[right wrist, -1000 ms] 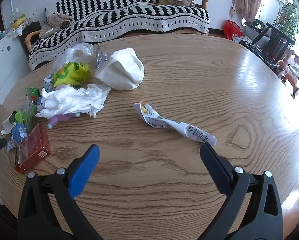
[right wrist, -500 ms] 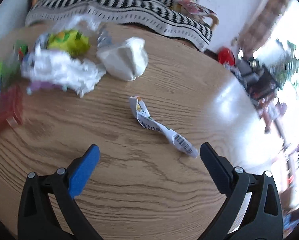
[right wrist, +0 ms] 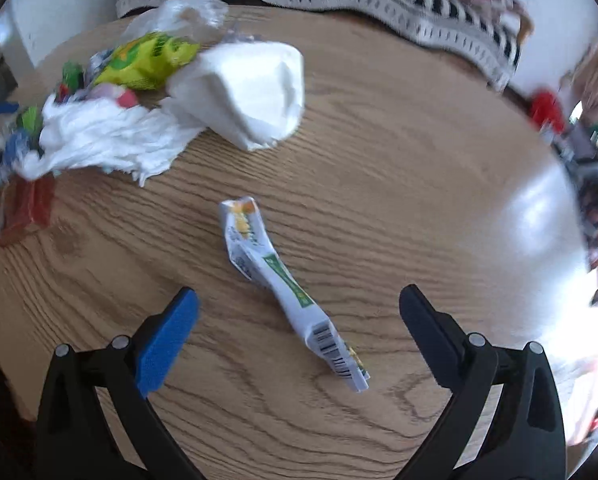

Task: Collect trash
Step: 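Grasp the white paper box with left tool while right tool grasps the barcode receipt, then carry both items to the black bin and open both tools to drop them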

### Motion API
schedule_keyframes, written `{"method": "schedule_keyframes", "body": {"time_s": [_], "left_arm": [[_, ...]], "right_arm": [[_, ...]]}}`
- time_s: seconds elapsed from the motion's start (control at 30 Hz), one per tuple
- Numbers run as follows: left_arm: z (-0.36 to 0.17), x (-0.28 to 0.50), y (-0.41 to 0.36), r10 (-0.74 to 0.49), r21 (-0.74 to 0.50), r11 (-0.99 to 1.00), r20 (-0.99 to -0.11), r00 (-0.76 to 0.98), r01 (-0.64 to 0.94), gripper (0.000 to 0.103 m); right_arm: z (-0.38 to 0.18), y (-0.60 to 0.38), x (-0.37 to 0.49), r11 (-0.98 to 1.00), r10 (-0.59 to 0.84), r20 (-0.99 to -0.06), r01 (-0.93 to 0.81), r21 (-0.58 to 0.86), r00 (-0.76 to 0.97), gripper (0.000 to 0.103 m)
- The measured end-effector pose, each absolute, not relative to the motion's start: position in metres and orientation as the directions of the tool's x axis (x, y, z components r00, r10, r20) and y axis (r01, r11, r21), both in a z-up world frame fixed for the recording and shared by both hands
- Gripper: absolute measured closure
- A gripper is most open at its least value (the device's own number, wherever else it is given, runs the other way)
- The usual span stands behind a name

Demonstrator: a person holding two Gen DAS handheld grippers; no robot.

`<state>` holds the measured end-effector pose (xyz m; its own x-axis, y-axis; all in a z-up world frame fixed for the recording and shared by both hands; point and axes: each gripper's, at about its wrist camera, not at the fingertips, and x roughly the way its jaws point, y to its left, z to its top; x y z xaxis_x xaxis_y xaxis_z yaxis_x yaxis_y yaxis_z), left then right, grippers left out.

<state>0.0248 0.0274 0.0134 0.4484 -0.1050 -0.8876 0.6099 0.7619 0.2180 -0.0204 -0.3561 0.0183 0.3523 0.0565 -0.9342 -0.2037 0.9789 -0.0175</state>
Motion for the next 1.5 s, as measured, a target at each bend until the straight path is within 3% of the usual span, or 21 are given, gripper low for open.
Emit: {"method": "schedule_keyframes", "body": {"time_s": [0.13, 0.2, 0.27, 0.3, 0.33, 0.37, 0.53, 0.97, 1.2, 1.37, 1.5], "left_arm": [[0.013, 0.032, 0.021, -0.141, 0.174, 0.740, -0.904, 0.403, 0.650, 0.007], [0.014, 0.033, 0.020, -0.201, 0.108, 0.742, -0.906, 0.372, 0.662, 0.022], [0.015, 0.032, 0.019, -0.240, 0.056, 0.755, -0.904, 0.354, 0.654, 0.037], [0.015, 0.031, 0.020, -0.241, 0.047, 0.764, -0.904, 0.353, 0.644, 0.040], [0.017, 0.028, 0.018, -0.238, 0.057, 0.766, -0.900, 0.366, 0.640, 0.044], [0.018, 0.025, 0.017, -0.226, 0.079, 0.767, -0.895, 0.384, 0.636, 0.053], [0.022, 0.012, 0.017, -0.165, 0.139, 0.799, -0.884, 0.436, 0.585, 0.068], [0.087, -0.022, 0.049, -0.128, 0.175, 0.859, -0.836, 0.534, 0.481, 0.069], [0.132, -0.052, 0.014, -0.240, 0.110, 0.847, -0.793, 0.560, 0.519, 0.069], [0.158, -0.104, -0.078, -0.393, 0.067, 0.743, -0.762, 0.515, 0.666, 0.069], [0.151, -0.160, -0.169, -0.496, -0.006, 0.606, -0.784, 0.372, 0.795, 0.069]], "right_arm": [[0.019, -0.357, -0.022, 0.978, 0.082, -0.922, -0.209, 0.001, 0.379, 0.005], [0.018, -0.355, -0.027, 0.975, 0.089, -0.921, -0.221, 0.002, 0.380, 0.006], [0.017, -0.350, -0.033, 0.972, 0.102, -0.916, -0.237, 0.008, 0.389, 0.017], [0.020, -0.348, -0.036, 0.969, 0.109, -0.913, -0.245, 0.010, 0.394, 0.022], [0.023, -0.344, -0.043, 0.970, 0.115, -0.907, -0.244, 0.013, 0.406, 0.043], [0.026, -0.343, -0.043, 0.973, 0.114, -0.904, -0.231, 0.017, 0.413, 0.088], [0.026, -0.340, -0.050, 0.985, 0.105, -0.901, -0.168, 0.037, 0.420, 0.088], [0.051, -0.323, -0.082, 0.993, 0.108, -0.862, -0.090, 0.073, 0.495, 0.089], [0.099, -0.345, -0.120, 0.998, 0.068, -0.808, -0.036, 0.058, 0.585, 0.089], [0.144, -0.379, -0.183, 0.999, 0.030, -0.755, 0.006, 0.044, 0.655, 0.089], [0.160, -0.412, -0.242, 0.996, 0.026, -0.733, 0.045, 0.077, 0.680, 0.089]]}}
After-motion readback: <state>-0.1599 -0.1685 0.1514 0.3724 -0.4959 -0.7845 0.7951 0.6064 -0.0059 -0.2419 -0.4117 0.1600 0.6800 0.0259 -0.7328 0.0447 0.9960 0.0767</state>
